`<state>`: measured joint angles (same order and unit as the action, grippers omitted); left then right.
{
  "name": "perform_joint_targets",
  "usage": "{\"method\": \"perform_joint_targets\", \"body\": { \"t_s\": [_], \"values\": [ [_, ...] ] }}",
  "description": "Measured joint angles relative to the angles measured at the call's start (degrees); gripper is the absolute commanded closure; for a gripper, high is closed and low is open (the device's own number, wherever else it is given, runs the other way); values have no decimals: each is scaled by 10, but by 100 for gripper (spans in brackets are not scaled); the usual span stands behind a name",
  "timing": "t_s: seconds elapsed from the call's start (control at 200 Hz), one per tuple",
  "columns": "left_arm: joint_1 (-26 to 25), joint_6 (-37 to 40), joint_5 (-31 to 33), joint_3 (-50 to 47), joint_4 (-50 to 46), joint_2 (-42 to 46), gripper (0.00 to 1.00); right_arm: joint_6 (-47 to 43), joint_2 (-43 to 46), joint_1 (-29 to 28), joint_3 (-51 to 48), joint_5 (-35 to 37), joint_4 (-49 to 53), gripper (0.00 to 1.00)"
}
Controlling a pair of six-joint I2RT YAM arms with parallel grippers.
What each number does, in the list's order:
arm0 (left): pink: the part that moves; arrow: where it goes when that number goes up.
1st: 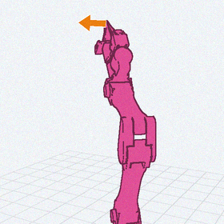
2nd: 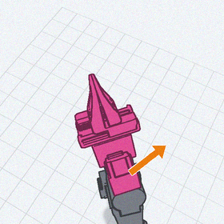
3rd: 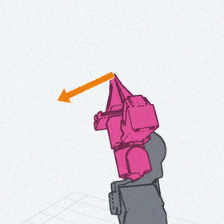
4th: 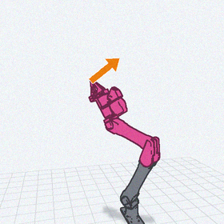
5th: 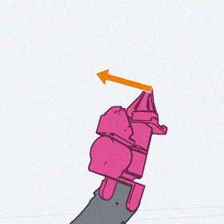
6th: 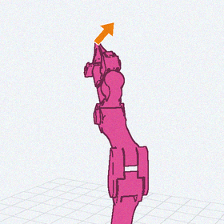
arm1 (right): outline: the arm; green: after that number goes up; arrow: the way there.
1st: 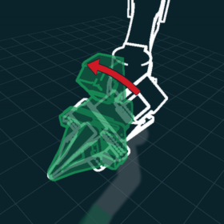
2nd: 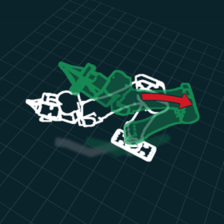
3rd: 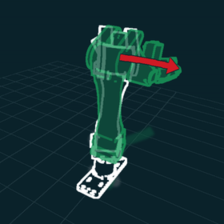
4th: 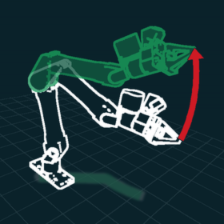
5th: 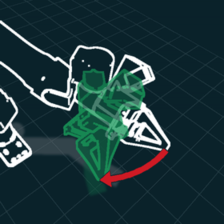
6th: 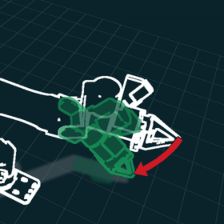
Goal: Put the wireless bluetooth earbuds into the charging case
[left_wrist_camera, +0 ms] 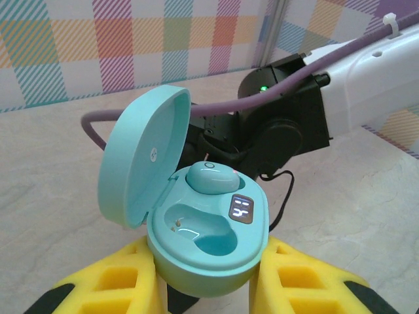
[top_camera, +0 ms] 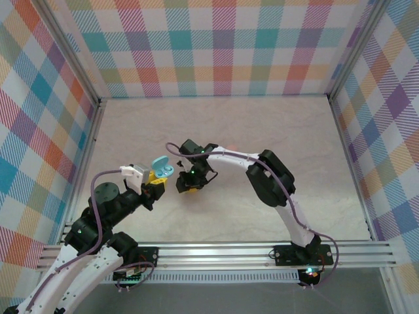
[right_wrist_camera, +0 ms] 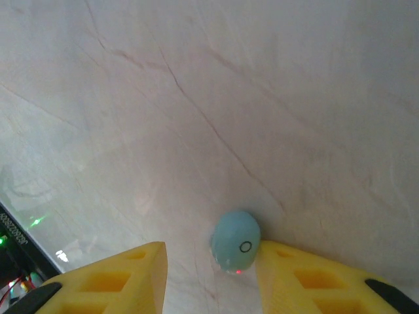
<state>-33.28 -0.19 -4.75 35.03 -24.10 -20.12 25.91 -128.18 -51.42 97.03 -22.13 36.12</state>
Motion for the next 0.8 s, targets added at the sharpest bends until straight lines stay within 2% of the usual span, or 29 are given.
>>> {"method": "perform_joint_targets", "body": {
  "t_s": [0.8],
  "values": [
    [0,5,-1,0,0,0,81,-30,-7,1,19,20,12,60]
  ]
}}
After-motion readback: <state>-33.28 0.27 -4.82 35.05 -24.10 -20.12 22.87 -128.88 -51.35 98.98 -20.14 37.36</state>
